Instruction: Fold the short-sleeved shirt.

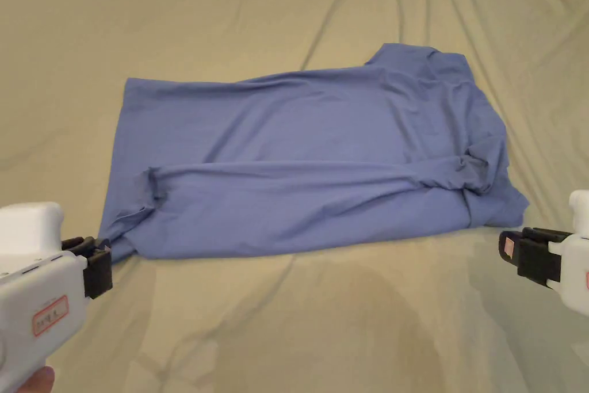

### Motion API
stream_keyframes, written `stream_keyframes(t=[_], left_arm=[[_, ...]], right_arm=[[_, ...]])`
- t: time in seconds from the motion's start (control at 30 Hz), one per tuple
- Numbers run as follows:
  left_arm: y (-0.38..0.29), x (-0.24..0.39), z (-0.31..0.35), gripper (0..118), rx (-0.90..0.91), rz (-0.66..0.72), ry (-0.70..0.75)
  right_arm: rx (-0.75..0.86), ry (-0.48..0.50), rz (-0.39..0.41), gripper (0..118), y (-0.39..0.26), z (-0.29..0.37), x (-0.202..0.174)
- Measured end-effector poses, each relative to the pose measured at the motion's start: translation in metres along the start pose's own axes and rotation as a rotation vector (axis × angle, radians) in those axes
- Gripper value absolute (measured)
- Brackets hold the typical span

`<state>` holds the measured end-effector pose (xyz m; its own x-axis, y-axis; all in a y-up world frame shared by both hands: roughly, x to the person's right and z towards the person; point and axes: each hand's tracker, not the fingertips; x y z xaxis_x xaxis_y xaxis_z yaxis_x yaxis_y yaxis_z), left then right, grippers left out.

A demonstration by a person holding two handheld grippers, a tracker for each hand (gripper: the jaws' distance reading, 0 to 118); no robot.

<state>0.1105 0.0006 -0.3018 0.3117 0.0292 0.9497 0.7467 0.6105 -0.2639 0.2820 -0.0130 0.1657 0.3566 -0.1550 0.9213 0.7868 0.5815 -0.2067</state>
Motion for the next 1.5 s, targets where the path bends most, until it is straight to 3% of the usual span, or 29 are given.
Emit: stream_keyframes(t=[0.27, 0.3, 0.33, 0.37, 0.4, 0.57, 0.6, 0.67, 0.7, 0.87, 0.9, 0.93, 0.97, 1.0, 1.13, 1.3, 1.33, 1.37, 1.4, 1.43, 1.5], left_arm=[[-0.006, -0.005, -0.022, 0, 0.009, -0.002, 0.05], [-0.001, -0.01, -0.031, 25, 0.003, 0.014, 0.044], [0.004, -0.016, -0.047, 70, -0.034, 0.043, 0.028], [0.006, -0.02, -0.059, 94, -0.052, 0.043, 0.026], [0.007, -0.025, -0.07, 95, -0.043, 0.031, 0.032], [0.017, -0.041, -0.122, 92, -0.126, -0.018, 0.096], [0.017, -0.044, -0.128, 73, -0.141, -0.018, 0.096], [0.018, -0.049, -0.127, 52, -0.123, 0.08, 0.009], [0.019, -0.047, -0.121, 3, -0.115, 0.054, 0.03], [0.027, -0.041, -0.1, 3, -0.081, 0.046, 0.035], [0.028, -0.041, -0.097, 3, -0.079, 0.049, 0.032], [0.03, -0.043, -0.095, 3, -0.078, 0.058, 0.019], [0.031, -0.044, -0.093, 3, -0.059, 0.089, -0.021], [0.03, -0.039, -0.086, 3, -0.053, 0.095, -0.019], [0.036, -0.031, -0.081, 3, -0.049, 0.059, -0.004], [0.04, -0.031, -0.082, 3, -0.056, 0.064, -0.005], [0.04, -0.032, -0.084, 3, -0.059, 0.07, -0.011], [0.041, -0.032, -0.085, 3, -0.064, 0.074, -0.013], [0.042, -0.033, -0.085, 3, -0.068, 0.078, -0.012], [0.043, -0.033, -0.086, 3, -0.071, 0.084, -0.014], [0.044, -0.034, -0.085, 3, -0.074, 0.088, -0.021]], right_arm=[[-0.009, 0.039, 0.002, 2, -0.019, 0.015, -0.016], [-0.004, 0.045, 0.001, 2, -0.018, 0.013, -0.016], [0.003, 0.052, -0.002, 2, -0.017, 0.014, -0.018], [0.003, 0.057, -0.004, 2, -0.015, 0.014, -0.019], [0.003, 0.061, -0.005, 2, -0.014, 0.014, -0.02], [-0.017, 0.053, -0.002, 2, -0.007, -0.001, -0.025], [-0.025, 0.051, -0.001, 2, -0.006, -0.004, -0.027], [-0.035, 0.043, 0.005, 2, -0.003, -0.008, -0.031], [-0.039, 0.041, 0.007, 2, -0.004, -0.011, -0.03], [-0.074, 0.066, 0.009, 4, 0.002, -0.021, -0.026], [-0.064, 0.059, 0.006, 38, 0.004, -0.021, -0.025], [-0.041, 0.041, -0.008, 85, 0.007, -0.02, -0.022], [-0.032, 0.035, -0.021, 116, 0.008, -0.02, -0.016], [-0.035, 0.025, -0.029, 118, 0.013, -0.023, -0.011], [-0.029, -0.017, -0.102, 118, 0.032, -0.045, 0.022], [-0.094, -0.116, -0.063, 118, 0.058, -0.103, 0.053], [-0.1, -0.118, -0.059, 109, 0.062, -0.115, 0.056], [-0.125, -0.113, -0.065, 87, 0.065, -0.124, 0.061], [-0.167, -0.091, -0.085, 34, 0.067, -0.135, 0.065], [-0.186, -0.072, -0.106, 17, 0.066, -0.144, 0.067], [-0.13, -0.073, -0.097, 14, 0.064, -0.131, 0.062]])
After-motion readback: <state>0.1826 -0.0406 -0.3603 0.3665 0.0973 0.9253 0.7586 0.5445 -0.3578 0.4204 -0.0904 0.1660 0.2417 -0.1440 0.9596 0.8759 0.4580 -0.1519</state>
